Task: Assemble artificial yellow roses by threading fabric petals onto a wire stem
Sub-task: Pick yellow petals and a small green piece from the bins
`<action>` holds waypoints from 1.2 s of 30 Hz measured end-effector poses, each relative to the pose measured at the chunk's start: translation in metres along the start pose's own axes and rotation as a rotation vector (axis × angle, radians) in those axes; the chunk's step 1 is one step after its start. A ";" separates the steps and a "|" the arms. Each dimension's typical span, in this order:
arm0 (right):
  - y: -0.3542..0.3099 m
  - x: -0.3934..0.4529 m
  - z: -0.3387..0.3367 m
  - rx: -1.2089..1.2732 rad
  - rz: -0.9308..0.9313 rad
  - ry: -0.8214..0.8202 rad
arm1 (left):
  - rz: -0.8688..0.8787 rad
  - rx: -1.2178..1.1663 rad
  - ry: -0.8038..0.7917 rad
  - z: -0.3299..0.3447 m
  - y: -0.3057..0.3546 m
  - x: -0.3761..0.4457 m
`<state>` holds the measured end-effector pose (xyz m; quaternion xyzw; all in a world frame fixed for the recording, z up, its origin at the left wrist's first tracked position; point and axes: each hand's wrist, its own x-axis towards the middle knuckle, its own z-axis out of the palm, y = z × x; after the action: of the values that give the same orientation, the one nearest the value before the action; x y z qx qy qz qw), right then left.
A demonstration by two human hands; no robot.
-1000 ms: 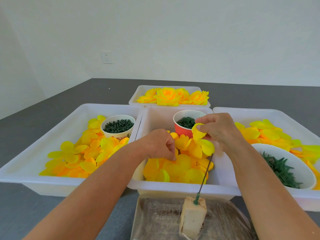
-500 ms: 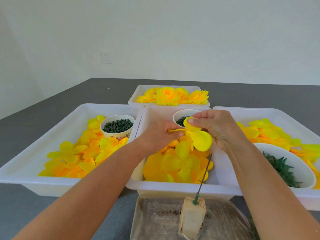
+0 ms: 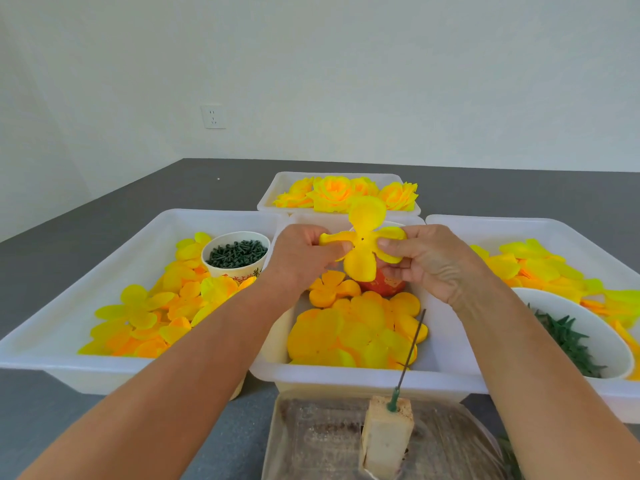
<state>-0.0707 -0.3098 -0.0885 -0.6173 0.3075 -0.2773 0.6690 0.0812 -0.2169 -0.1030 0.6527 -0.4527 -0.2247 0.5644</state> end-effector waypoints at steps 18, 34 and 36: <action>0.007 0.002 0.008 -0.223 -0.392 0.223 | 0.044 -0.148 0.014 -0.001 0.003 0.001; 0.009 0.000 0.017 -0.249 -0.552 -0.048 | 0.087 -0.320 0.051 -0.003 0.003 0.002; 0.009 0.003 0.014 -0.180 -0.491 -0.073 | 0.085 -0.366 0.069 -0.005 0.003 0.002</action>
<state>-0.0583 -0.3017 -0.0973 -0.7400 0.1478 -0.3804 0.5347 0.0851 -0.2161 -0.0986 0.5266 -0.4119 -0.2570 0.6978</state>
